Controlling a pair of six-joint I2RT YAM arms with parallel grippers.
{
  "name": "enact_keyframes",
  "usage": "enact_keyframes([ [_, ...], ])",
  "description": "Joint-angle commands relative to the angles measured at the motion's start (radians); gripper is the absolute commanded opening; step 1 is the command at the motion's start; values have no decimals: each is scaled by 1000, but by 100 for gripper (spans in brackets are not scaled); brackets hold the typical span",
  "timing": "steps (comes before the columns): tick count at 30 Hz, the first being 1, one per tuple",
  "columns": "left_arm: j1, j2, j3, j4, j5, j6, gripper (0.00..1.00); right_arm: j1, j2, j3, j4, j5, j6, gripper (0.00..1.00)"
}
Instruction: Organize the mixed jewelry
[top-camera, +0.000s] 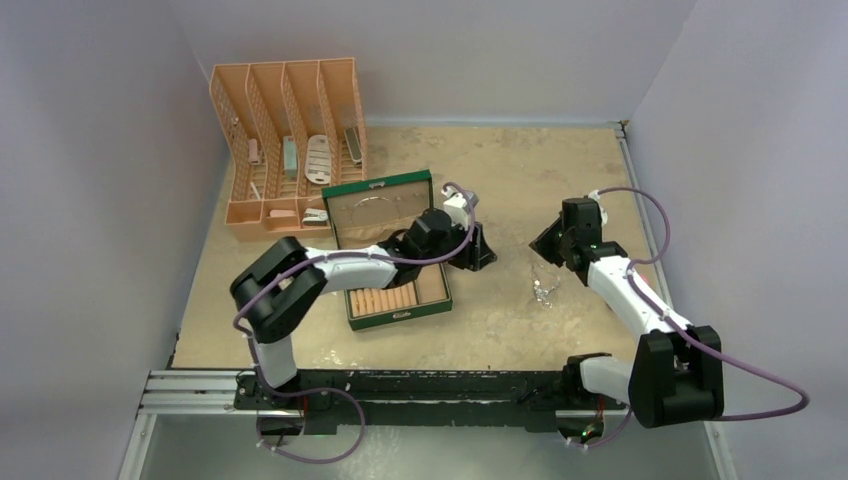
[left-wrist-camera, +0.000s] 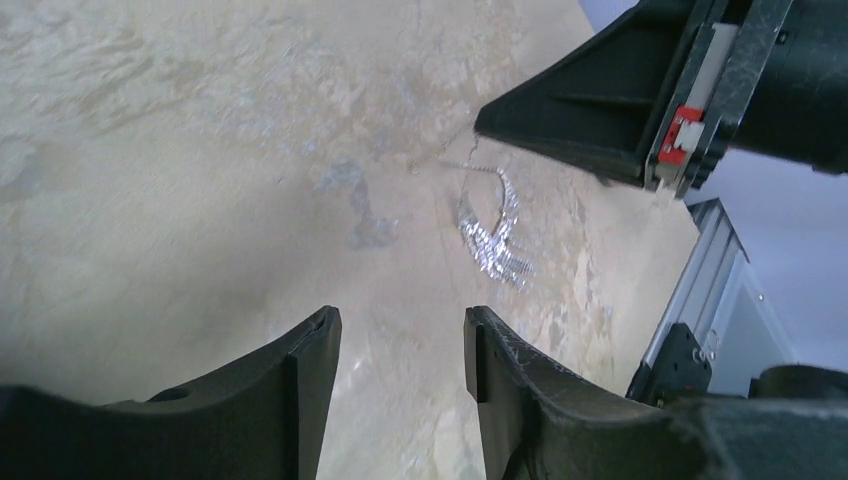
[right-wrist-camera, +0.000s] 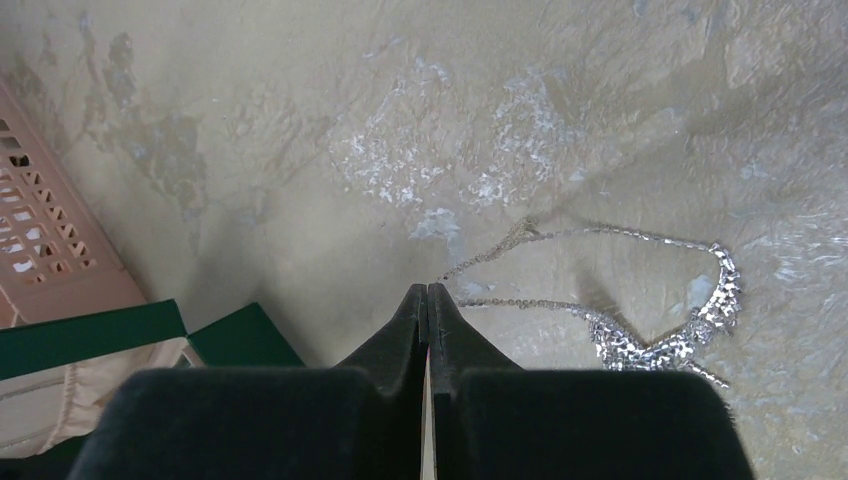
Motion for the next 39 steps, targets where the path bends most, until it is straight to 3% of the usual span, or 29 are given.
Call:
enact_keyframes([
  [1,-52,77,113,169,-89,-16,49,1,-14,-13,45,-26,49,0],
  [10,-106,285,256,204,-196,-6,53,1,-44,-21,55,-26,117,0],
  [20,-130,399,297,322,-257,-6,53,2,-44,-36,74,-40,154,0],
  [26,-143,413,273,411,-233,15,53,0,-38,-26,83,-62,161,0],
  [39,-146,470,339,369,-273,-21,47,0,-17,-26,111,-100,165,0],
])
